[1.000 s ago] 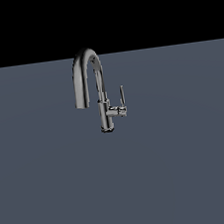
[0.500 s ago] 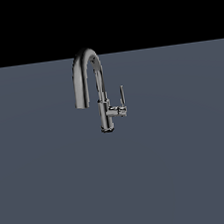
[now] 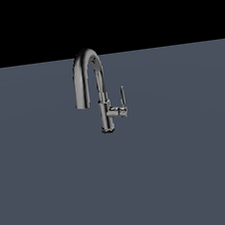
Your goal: Turn on the faucet by rotating a designated handle.
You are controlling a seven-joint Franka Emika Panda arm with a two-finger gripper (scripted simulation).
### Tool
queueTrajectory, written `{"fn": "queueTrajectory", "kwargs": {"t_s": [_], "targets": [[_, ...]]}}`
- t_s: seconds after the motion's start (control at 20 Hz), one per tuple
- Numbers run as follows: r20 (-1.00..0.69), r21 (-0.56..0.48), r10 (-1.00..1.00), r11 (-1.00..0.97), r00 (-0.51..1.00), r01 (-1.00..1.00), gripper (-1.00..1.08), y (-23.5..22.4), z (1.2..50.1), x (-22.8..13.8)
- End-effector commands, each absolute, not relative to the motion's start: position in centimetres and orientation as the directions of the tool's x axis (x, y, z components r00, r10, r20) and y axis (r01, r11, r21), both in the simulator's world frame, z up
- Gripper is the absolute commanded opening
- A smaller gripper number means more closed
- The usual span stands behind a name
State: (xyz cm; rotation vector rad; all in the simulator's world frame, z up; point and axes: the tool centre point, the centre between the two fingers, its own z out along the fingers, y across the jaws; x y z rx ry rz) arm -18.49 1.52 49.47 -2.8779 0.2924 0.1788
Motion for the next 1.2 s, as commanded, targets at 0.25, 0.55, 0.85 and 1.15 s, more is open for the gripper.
{"fn": "queueTrajectory", "kwargs": {"t_s": [0.25, 0.55, 0.85, 1.15], "targets": [[-0.278, -0.316, -0.279, -0.877, 0.919, -0.362, -1.00, 0.6, 47.6, -13.8], [-0.392, -0.372, -0.338, -0.792, 0.856, -0.484, -1.00, -0.4, 45.6, -10.1], [-0.510, -0.408, -0.378, -0.685, 0.773, -0.604, -1.00, -1.6, 43.1, -6.6], [-0.630, -0.420, -0.393, -0.553, 0.670, -0.719, -1.00, -2.9, 39.9, -3.3]]}}
